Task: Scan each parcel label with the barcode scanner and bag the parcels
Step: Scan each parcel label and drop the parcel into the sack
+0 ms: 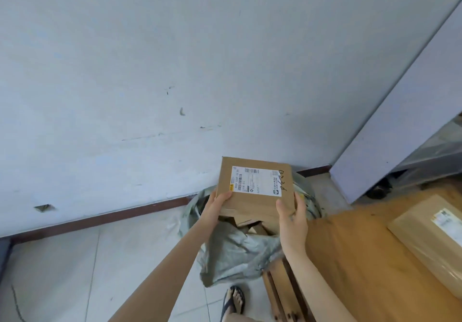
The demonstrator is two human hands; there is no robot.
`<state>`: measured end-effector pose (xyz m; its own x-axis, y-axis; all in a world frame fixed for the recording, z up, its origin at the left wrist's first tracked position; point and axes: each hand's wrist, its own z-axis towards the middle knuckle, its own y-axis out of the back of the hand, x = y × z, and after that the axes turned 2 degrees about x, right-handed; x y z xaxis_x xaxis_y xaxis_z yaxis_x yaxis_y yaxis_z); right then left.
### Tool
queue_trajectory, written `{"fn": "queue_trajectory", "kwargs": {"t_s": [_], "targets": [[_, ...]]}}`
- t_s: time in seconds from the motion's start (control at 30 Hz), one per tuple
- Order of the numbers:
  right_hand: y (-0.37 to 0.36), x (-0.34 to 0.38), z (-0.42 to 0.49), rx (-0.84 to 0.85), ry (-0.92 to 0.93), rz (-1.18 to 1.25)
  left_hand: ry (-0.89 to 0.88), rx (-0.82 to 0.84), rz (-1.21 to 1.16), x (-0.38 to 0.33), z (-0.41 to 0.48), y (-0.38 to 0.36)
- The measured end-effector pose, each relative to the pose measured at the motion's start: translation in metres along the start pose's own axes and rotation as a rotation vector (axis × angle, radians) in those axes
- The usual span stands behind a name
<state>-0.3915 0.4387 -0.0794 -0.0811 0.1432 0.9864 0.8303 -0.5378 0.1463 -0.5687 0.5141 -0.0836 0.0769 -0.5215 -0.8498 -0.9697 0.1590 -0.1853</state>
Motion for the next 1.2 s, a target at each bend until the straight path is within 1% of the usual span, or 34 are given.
{"fn": "queue_trajectory", "kwargs": {"t_s": [0.1,0.13,0.2,0.27,0.37,0.47,0.53,0.7,0.77,0.83,0.9,1.03,1.2], "targets": [[-0.006,0.007,0.052,-0.016,-0.009,-0.064,-0.034,0.135,0.134,-0.027,0.048,-0.009],[-0.007,0.009,0.066,-0.026,-0.025,-0.097,-0.026,0.153,0.184,-0.033,0.063,-0.01],[-0.009,0.009,0.083,-0.077,-0.052,-0.187,0.027,0.114,0.303,-0.041,0.09,-0.013],[-0.01,0.004,0.092,-0.139,-0.034,-0.256,0.063,0.058,0.41,-0.045,0.113,-0.012],[-0.015,-0.004,0.096,-0.215,-0.092,-0.331,0.125,0.08,0.503,-0.048,0.149,-0.001],[-0.025,-0.009,0.088,-0.285,-0.16,-0.386,0.142,0.176,0.576,-0.055,0.175,0.006],[-0.035,-0.009,0.078,-0.335,-0.204,-0.393,0.129,0.272,0.682,-0.062,0.186,0.005],[-0.05,-0.005,0.053,-0.448,-0.262,-0.429,0.143,0.504,0.814,-0.061,0.206,-0.018],[-0.047,-0.002,0.037,-0.52,-0.283,-0.43,0.199,0.584,0.828,-0.054,0.205,-0.034],[-0.037,0.001,0.019,-0.579,-0.297,-0.414,0.186,0.689,0.875,-0.045,0.197,-0.055],[-0.02,0.003,-0.001,-0.647,-0.322,-0.391,0.129,0.784,0.925,-0.033,0.186,-0.08],[0.03,0.003,-0.048,-0.806,-0.359,-0.374,-0.004,0.955,0.949,-0.024,0.142,-0.144],[0.107,-0.002,-0.108,-0.949,-0.374,-0.327,-0.101,1.025,1.001,-0.001,0.079,-0.22]]}}
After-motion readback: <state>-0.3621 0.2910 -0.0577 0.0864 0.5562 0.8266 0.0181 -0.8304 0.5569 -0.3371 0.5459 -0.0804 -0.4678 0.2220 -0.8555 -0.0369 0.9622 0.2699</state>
